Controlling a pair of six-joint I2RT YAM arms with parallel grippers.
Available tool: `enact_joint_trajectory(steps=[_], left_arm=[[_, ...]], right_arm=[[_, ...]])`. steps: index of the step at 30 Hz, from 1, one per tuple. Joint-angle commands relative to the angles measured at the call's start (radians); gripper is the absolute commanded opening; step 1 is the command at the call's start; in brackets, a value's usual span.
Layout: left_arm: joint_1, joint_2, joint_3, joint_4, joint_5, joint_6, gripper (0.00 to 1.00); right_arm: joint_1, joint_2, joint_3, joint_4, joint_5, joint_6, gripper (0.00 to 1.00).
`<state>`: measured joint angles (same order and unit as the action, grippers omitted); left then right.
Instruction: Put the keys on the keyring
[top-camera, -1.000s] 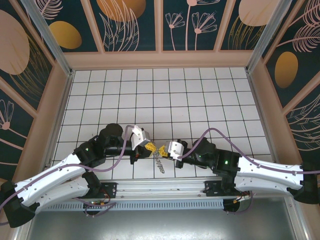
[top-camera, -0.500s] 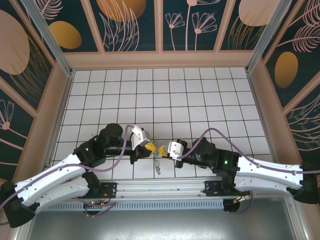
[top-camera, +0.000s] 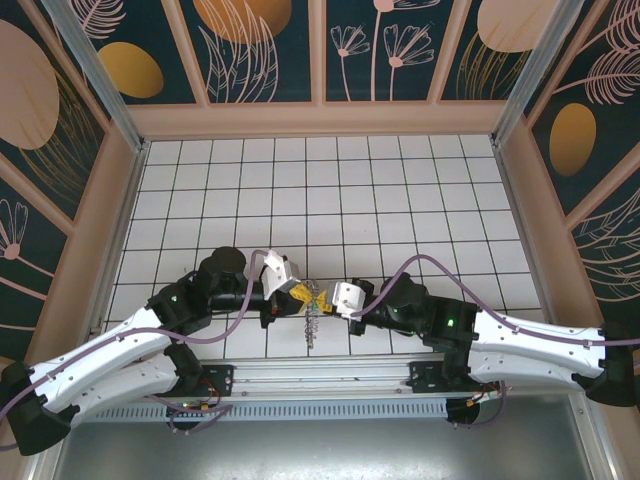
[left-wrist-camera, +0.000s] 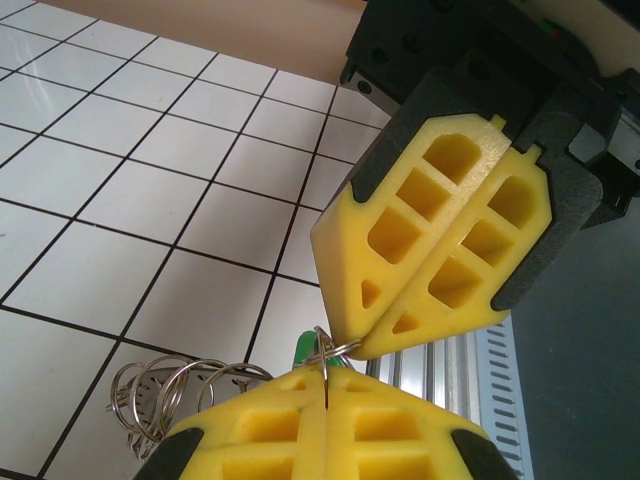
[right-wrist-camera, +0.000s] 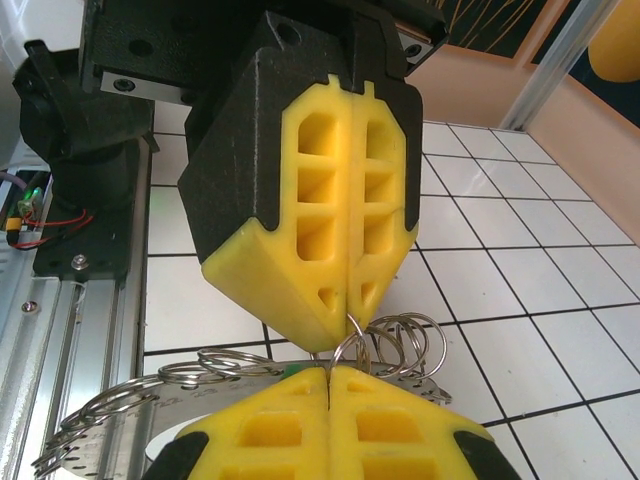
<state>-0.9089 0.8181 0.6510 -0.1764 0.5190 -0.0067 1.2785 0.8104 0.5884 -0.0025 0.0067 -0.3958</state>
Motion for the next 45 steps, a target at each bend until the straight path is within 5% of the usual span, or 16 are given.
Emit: enact_joint_trajectory(steps=[1, 31, 45], left_arm=[[-0.001, -0.01, 0.026, 0.056, 0.04, 0.006, 0.0], [-0.001, -0.014, 0.016, 0.064, 0.035, -0.002, 0.0], [-0.002, -0.008, 0.015, 0.063, 0.036, -0.001, 0.0]], right_arm=[[0.01, 0.003, 0.037, -0.005, 0.037, -0.024, 0.0], [0.049, 0.007, 0.027, -0.076, 0.116, -0.021, 0.0], [0.062, 0.003, 0.034, 0.035, 0.103, -0.058, 0.0]])
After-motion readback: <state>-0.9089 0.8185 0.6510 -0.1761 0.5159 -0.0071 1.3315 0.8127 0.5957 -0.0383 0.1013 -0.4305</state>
